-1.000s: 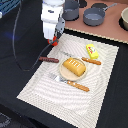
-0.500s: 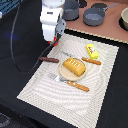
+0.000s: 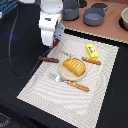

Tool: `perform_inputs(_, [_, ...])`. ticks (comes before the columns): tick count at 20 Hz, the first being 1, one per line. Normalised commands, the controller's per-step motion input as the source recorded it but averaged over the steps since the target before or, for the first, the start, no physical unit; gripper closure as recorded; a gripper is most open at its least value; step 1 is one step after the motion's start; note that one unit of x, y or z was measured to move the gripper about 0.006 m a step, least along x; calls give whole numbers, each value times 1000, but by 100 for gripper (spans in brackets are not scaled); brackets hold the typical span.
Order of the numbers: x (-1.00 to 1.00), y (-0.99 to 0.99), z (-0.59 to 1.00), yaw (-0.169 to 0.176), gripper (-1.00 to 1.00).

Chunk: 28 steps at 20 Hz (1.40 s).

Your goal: Interact with the objects in diverse but meaningful ways.

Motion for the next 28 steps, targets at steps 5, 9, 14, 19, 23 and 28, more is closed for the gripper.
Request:
perform_inputs(5, [-160,-45,-267,-7,100])
perform_inputs(9, [-124,-44,-253,-3,100])
perform_inputs(14, [-125,-65,-253,-2,100])
perform_inputs(19, [-211,-83,363,-3,100])
perform_inputs(23, [25,-439,1000,-64,100])
perform_inputs(28, [492,-623,736,-76,100])
